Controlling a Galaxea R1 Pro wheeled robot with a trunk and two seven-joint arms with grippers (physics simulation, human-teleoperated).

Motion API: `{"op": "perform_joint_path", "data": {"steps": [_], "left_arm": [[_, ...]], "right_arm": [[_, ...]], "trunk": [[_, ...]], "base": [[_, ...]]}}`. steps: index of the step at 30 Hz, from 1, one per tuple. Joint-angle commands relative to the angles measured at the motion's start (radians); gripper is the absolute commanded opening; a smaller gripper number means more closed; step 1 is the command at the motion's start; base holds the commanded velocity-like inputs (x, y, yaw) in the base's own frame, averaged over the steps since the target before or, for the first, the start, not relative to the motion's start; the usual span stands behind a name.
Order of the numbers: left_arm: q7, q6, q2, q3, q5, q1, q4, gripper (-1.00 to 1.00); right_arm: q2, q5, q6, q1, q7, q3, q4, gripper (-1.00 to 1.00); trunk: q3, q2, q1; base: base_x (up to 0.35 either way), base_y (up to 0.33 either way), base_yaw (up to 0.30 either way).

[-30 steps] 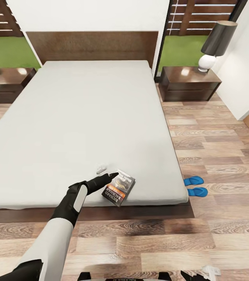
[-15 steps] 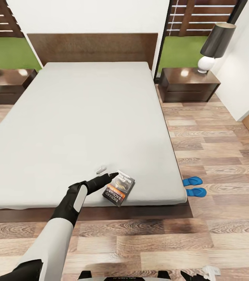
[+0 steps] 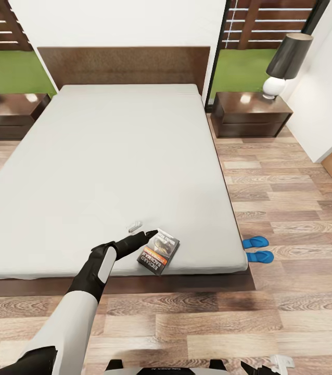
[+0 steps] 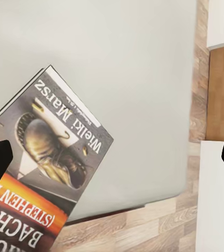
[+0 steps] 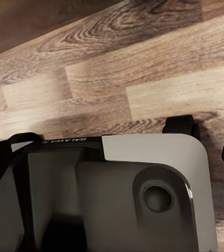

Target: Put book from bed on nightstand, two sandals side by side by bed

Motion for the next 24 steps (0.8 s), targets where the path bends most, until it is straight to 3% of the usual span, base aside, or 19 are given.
{"op": "perform_joint_path", "data": {"steps": [1,24], "left_arm": [[-0.003,0.008,-0.001,0.005,0.004,-0.001,0.0,1.0],[-0.003,0.008,-0.001,0.004,0.005,-0.001,0.0,1.0]], "right_arm": [[0.0,-0.004,-0.001,-0.001,0.005,-0.001,0.001,1.0],[0.0,-0.004,-0.001,-0.001,0.005,-0.001,0.001,1.0]], "trunk": [[0.003,0.007,-0.004],[0.075,0.168,-0.092]], "base": [[0.0,0.0,0.0],[0.0,0.0,0.0]]}}
